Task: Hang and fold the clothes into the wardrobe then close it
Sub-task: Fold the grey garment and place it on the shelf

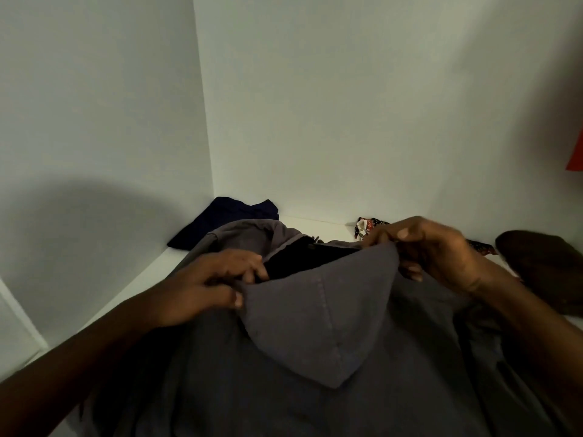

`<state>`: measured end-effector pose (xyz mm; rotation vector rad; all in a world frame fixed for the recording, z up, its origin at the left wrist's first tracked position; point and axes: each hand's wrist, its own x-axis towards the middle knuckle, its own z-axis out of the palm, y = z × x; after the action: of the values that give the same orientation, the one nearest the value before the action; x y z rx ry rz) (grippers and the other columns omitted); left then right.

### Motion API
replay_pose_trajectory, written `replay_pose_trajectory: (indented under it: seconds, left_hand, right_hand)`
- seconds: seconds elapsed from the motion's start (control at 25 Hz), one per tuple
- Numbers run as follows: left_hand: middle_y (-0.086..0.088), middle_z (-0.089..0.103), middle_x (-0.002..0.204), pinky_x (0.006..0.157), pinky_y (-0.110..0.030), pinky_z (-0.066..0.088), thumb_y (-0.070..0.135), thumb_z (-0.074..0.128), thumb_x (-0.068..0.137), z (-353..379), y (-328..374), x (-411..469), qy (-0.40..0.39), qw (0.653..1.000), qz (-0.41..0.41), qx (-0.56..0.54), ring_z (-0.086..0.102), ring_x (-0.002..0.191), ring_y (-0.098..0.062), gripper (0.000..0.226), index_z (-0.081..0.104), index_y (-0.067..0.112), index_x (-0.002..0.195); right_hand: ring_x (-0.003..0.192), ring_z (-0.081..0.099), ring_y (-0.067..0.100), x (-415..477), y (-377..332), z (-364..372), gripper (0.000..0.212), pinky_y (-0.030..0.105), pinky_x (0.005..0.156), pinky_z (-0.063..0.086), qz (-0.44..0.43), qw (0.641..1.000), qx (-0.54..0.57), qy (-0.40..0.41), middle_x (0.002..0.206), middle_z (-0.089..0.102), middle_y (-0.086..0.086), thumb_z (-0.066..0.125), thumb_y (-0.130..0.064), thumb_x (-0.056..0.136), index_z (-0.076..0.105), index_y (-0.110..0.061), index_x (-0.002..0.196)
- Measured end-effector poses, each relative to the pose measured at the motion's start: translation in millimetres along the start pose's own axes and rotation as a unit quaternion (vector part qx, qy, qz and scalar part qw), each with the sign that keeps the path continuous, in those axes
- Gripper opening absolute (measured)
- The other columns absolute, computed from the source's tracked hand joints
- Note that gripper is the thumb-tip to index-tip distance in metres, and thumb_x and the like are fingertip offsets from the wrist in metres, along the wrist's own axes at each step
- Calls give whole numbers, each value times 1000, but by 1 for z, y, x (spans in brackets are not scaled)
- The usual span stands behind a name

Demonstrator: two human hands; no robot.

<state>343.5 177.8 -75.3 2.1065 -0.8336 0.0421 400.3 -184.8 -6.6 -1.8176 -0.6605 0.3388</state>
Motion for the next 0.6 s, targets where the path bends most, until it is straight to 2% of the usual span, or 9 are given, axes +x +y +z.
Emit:
replay_pose_trajectory:
  seconds: [0.08, 0.12, 0.16, 0.24, 0.28, 0.36, 0.48, 0.56, 0.6]
  left_hand:
    - [-27, 61, 88, 84, -42, 52, 29, 66, 86, -10, 5, 16, 40, 985, -31, -163, 61, 85, -38, 30, 61, 1, 76]
    - [-21, 53, 74, 70, -36, 48, 28, 65, 91, -12, 7, 25, 51, 983, -35, -170, 52, 69, -31, 34, 56, 2, 71]
    - [-14, 51, 70, 65, -28, 43, 27, 64, 93, -12, 10, 34, 52, 988, -28, -144, 48, 65, -22, 32, 57, 5, 71]
    - [-14, 60, 75, 68, -24, 42, 25, 64, 95, -11, 11, 51, 39, 996, -16, -77, 54, 71, -16, 23, 67, 7, 81]
    - [-15, 64, 80, 70, -25, 44, 27, 65, 95, -10, 10, 57, 34, 997, -7, -63, 57, 74, -17, 23, 70, 6, 85]
    - [-9, 66, 83, 71, -28, 45, 35, 66, 94, -11, 3, 67, 9, 999, -8, -45, 59, 76, -17, 24, 72, 14, 86]
    - [4, 56, 71, 68, -27, 42, 62, 63, 90, -20, -4, 82, -100, 992, -79, 15, 51, 66, -10, 39, 64, 30, 67]
    - [19, 43, 66, 70, -16, 36, 70, 60, 90, -22, -2, 92, -128, 985, -119, 4, 40, 62, 1, 52, 56, 32, 55]
    - [25, 39, 68, 73, -11, 34, 64, 60, 94, -24, -2, 97, -108, 987, -122, -8, 35, 63, 6, 53, 57, 33, 51]
  right_hand:
    - [36, 30, 14, 0, -1, -14, 49, 21, 36, 28, 56, 997, 53, 13, 55, 44, 15, 35, -26, 88, 60, 16, 87]
    - [35, 30, 14, 0, 0, -21, 44, 22, 37, 28, 85, 996, 1, 26, 52, 43, 14, 33, -21, 96, 64, 10, 88]
    - [36, 33, 16, 1, 2, -27, 40, 24, 39, 30, 100, 989, -101, 32, 53, 45, 14, 35, -15, 100, 68, 2, 87]
    - [44, 46, 14, 5, 4, -35, 28, 26, 46, 38, 126, 948, -291, 8, 62, 59, 11, 49, -11, 96, 75, -15, 86]
    - [49, 51, 11, 4, 5, -38, 23, 27, 49, 41, 140, 932, -335, -13, 68, 65, 6, 56, -13, 93, 76, -20, 85]
    - [49, 50, 13, 1, 5, -40, 22, 28, 49, 41, 179, 931, -316, -40, 66, 60, 5, 62, -22, 93, 73, -28, 74]
    - [43, 35, 16, 3, 7, -45, 24, 24, 44, 32, 230, 946, -227, -23, 64, 45, 13, 60, -36, 88, 67, -21, 70]
    - [48, 35, 17, 11, 10, -46, 24, 28, 48, 28, 240, 936, -259, -17, 65, 44, 11, 58, -38, 81, 63, -19, 66]
    - [50, 35, 19, 16, 10, -47, 22, 30, 50, 29, 233, 931, -279, -14, 64, 45, 10, 57, -38, 76, 62, -20, 64]
